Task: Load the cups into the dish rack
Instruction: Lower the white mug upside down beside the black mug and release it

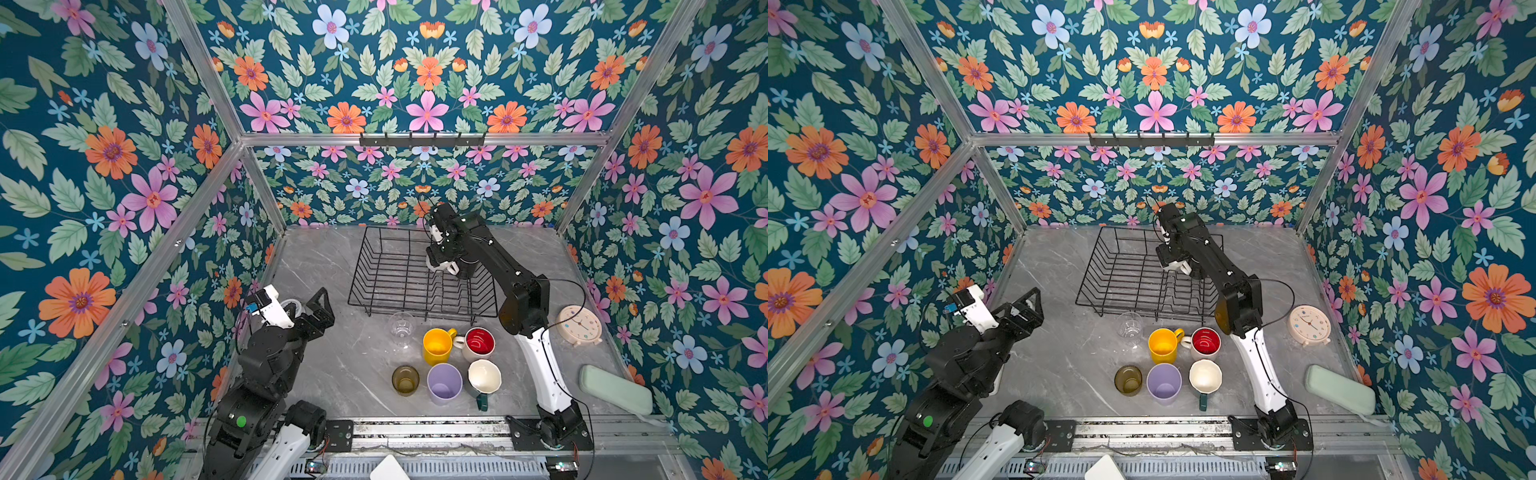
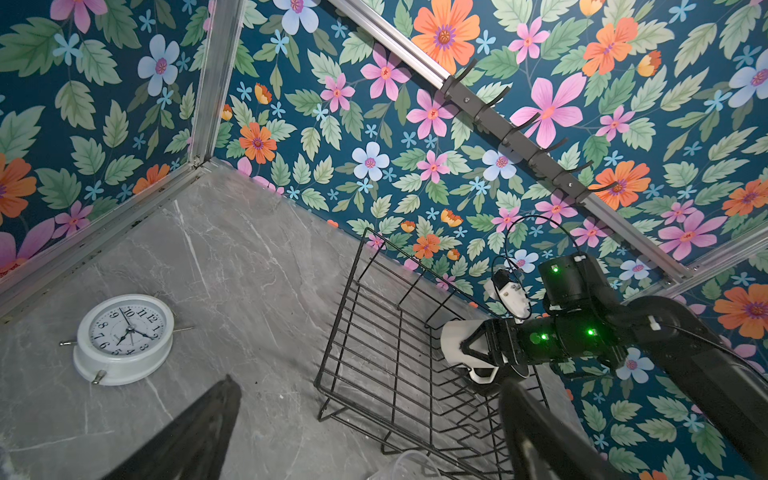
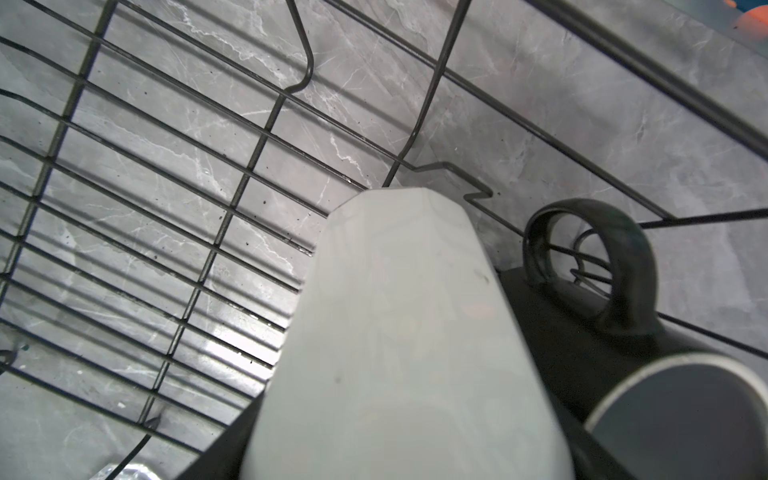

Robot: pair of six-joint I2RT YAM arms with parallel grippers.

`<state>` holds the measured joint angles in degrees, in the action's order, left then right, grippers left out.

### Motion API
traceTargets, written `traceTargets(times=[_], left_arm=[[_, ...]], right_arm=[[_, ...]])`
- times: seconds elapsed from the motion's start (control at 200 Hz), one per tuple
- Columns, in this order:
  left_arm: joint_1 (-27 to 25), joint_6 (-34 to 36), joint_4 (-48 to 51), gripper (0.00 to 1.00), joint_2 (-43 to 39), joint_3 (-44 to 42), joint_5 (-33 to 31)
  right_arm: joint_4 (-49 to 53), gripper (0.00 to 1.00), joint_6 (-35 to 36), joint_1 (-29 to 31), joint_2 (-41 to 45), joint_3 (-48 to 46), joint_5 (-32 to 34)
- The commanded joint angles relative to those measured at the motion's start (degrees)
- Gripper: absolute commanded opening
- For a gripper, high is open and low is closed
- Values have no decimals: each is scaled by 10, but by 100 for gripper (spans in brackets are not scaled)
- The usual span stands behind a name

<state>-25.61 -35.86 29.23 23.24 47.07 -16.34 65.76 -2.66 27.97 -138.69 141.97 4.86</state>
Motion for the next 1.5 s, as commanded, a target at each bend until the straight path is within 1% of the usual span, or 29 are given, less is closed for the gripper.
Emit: traceTargets(times=[0.0,0.02,0.105,0.215,0.32,0.415,0.465,0.69,0.87,1.045,1.3,1.495], left_arm=[[0,4,-5,100,2,0,2],[0,4,-5,100,3,0,2],[0,5,-7,100,5,0,2],[0,5,-8,100,6,0,4],[0,6,-9,100,8,0,4],[0,5,-9,100,9,0,5],[0,5,-10,100,9,0,5],[0,5,-10,100,9,-1,5],[0,4,-10,100,9,-1,6],[0,4,-9,100,7,-1,4],[0,3,-7,100,4,-1,4],[0,-2,-1,100,2,-3,1]], right_arm=[[41,0,11,1,-7,5,2],[42,0,11,1,-8,6,2],[45,9,11,1,-14,14,2],[49,27,12,1,-22,20,1],[48,39,13,1,-24,21,-3],[47,54,13,1,-24,22,-5],[45,60,14,1,-23,21,-6],[41,75,21,1,-19,15,-11],[35,85,24,1,-15,9,-12],[33,90,25,2,-14,9,-11],[27,92,24,1,3,7,-9],[26,92,17,1,33,5,-15]])
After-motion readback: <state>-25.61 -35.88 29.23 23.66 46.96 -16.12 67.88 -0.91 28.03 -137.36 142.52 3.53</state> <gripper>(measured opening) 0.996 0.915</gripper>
